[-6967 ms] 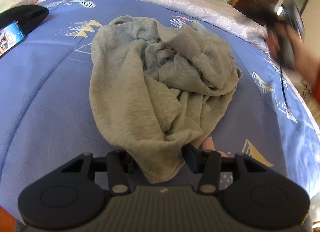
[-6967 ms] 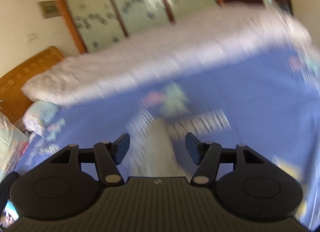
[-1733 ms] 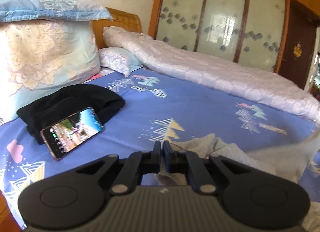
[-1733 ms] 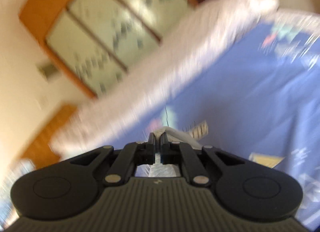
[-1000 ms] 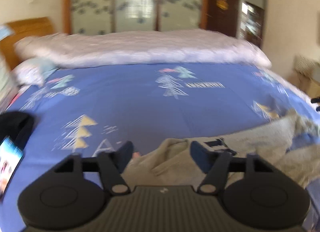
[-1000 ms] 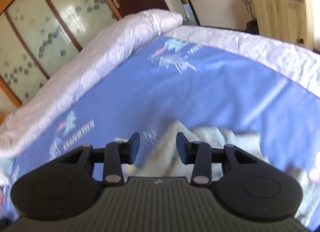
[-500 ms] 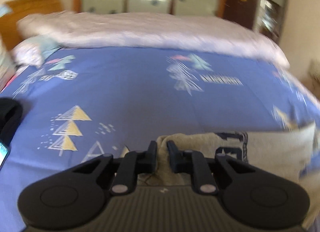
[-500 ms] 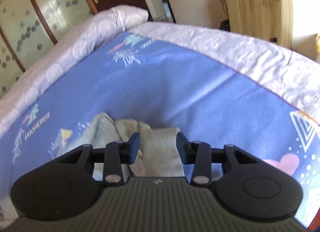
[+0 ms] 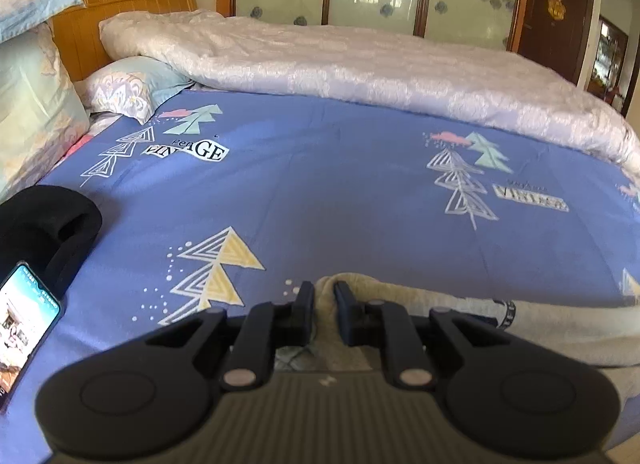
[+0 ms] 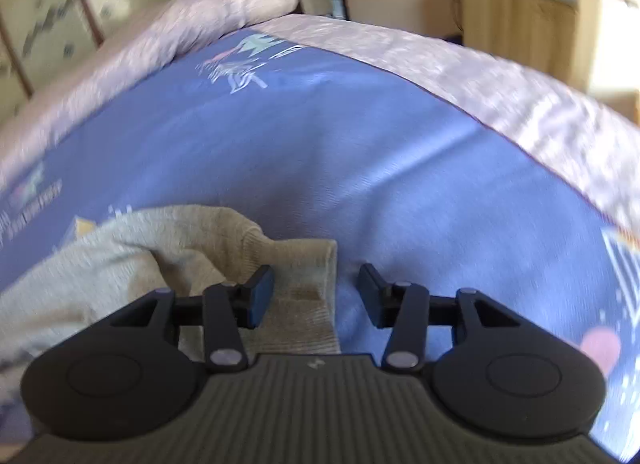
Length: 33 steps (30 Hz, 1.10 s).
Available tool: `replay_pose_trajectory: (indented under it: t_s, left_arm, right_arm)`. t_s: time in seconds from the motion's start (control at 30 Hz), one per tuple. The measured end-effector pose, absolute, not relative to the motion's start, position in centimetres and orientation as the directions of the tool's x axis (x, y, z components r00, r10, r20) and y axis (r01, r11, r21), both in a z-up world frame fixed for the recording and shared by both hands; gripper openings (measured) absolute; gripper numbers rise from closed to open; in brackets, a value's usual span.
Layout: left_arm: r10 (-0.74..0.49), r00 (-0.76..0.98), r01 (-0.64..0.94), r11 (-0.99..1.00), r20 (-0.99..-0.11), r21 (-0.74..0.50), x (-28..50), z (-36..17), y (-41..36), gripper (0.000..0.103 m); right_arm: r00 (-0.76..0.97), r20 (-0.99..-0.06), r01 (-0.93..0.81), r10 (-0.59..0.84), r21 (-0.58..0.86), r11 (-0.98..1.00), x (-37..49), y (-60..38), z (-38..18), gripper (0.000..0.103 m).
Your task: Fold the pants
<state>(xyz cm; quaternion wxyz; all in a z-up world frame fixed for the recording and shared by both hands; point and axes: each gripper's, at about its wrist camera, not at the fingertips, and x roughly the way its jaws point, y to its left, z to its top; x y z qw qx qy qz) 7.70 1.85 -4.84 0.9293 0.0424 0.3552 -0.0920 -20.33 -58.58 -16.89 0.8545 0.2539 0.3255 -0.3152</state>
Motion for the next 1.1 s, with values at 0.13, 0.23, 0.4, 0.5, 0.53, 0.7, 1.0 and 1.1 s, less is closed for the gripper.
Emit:
replay_pose_trajectory:
  t_s: [0.13,0.23,0.4,0.5,0.53,0.7,1.0,1.1]
  left_arm:
    - [-0.128,0.75,0.192,0.981,-0.649,0.028,7.3,-4.7,2.2,0.013]
    - [-0.111,0.775,0.164,0.986,-0.623,0.029,7.3,-4.0,2.8,0.013]
    - [-0.072,0.789,0.122,0.992,-0.61,0.041,8.5,-3.9,2.7,0.013]
    - [-0.057,0.76,0.137,0.988,-0.648,0.073,9.9,-5.5,1.4,0.02]
    - [-0.042,0.737,0.15,0.983,-0.675,0.102,10.5,-6.4,0.8,0.025]
    - [0.003,0.705,0.134,0.981,-0.709,0.137,10.1,-7.7,1.1,0.031]
    - [-0.048,0.771,0.07,0.997,-0.635,0.009,0.6,-3.0,9.9,0.046]
    - [-0.075,0.732,0.038,0.997,-0.677,-0.07,-1.0,-3.9,12.7,0.053]
  right_arm:
    - [0.627,-0.68,0.654,-0.38,0.195,0.731,-19.0,-58.3,-15.1,0.01]
    - [0.65,-0.582,0.671,-0.488,0.14,0.728,-18.1,-59.0,-11.7,0.01]
    - [0.665,-0.49,0.702,-0.563,0.153,0.696,-15.2,-62.1,-8.0,0.01]
    - [0.64,-0.539,0.716,-0.548,0.162,0.679,-12.5,-63.3,-8.9,0.013]
    - [0.616,-0.588,0.724,-0.524,0.16,0.671,-11.6,-63.4,-9.8,0.018]
    - [0.553,-0.692,0.761,-0.463,0.193,0.62,-11.4,-62.0,-12.8,0.038]
    - [0.783,-0.592,0.523,-0.189,0.463,0.716,-18.7,-53.5,-10.1,0.038]
    - [0.822,-0.569,0.403,-0.027,0.547,0.734,-18.9,-49.0,-10.4,0.038]
